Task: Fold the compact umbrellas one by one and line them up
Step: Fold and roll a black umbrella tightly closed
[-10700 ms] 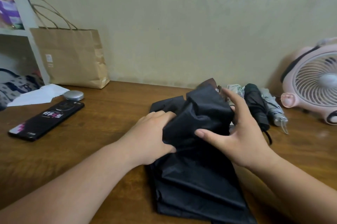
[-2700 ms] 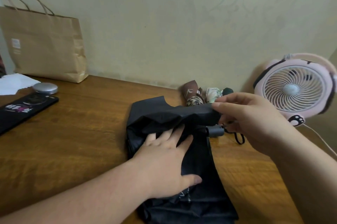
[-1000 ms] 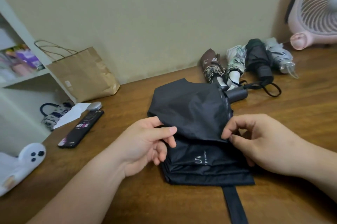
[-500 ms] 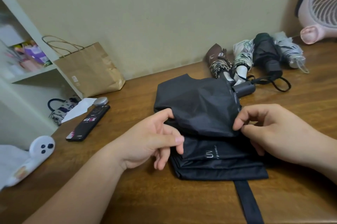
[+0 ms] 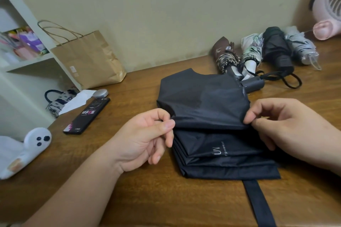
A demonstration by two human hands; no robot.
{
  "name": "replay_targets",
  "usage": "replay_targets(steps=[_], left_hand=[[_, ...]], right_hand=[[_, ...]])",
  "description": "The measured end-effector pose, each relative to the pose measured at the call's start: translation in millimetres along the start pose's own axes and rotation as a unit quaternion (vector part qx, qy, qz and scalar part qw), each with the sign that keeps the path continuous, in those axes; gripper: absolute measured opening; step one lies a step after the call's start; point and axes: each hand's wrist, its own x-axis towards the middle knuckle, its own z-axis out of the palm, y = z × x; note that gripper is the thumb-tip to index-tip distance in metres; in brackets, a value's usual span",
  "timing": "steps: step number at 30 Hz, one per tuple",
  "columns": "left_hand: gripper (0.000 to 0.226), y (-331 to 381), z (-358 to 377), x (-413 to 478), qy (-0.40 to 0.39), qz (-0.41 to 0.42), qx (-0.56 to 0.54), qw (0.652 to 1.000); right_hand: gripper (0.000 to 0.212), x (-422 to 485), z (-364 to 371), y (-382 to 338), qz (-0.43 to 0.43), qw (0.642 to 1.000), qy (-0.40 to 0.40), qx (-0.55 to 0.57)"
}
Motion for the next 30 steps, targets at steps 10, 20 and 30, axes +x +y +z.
replay_targets(steps=[10,20,30], left_hand=[[0.017,1,21,3,0.122,0.018,0.055,0.991],[0.047,6,19,-11,0.094,-0.091,0.03,0.991],[0.044,4,31,-5,0.145,-0.115,0.125,0.975]], right_hand=[[0.031,3,1,7,-0.02,1.0,-0.005,-0.012],[0.024,5,2,11,-0.029,0.999,-0.005,-0.033],[0.025,3,2,5,-0.011,0.999,0.017,-0.024]])
